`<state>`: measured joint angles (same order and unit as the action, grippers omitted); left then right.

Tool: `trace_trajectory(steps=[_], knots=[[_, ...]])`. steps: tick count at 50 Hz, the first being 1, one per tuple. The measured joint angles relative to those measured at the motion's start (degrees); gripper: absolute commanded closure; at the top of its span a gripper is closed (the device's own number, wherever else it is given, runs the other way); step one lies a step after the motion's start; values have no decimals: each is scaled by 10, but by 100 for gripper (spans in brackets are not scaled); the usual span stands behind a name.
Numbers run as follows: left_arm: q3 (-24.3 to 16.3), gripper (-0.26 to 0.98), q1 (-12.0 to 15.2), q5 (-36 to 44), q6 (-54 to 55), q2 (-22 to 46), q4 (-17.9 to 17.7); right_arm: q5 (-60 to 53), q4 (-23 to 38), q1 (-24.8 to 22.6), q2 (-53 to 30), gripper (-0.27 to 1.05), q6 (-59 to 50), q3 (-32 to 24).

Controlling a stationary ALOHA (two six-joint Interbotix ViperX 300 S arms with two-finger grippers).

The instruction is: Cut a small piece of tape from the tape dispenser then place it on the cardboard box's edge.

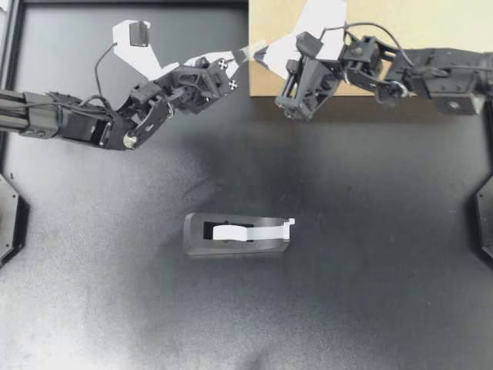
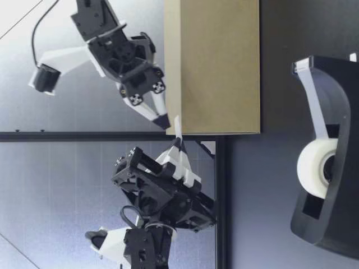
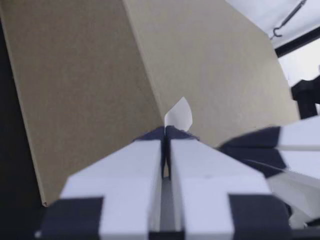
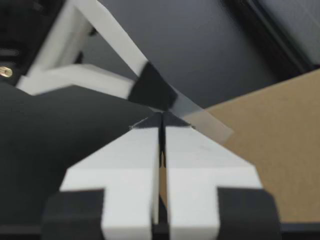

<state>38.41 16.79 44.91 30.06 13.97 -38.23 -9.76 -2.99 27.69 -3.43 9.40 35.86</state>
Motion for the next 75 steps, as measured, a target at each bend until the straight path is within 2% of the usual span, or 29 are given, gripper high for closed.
trace_trajectory(steps=[40,44,49,60,75], knots=[[1,82,0,0,-1,0,0,18,0,23,-54,88,8,-52],[1,78,0,0,-1,0,0,18,0,24,-56,88,8,-53],[1,67,0,0,-3,-1,0,19,0,24,-55,88,8,-53],[3,28,1,-1,-4,0,1,20,0,24,-56,88,7,-54],[31,32,-4,-1,-7,-4,1,21,0,25,-54,88,6,-63]])
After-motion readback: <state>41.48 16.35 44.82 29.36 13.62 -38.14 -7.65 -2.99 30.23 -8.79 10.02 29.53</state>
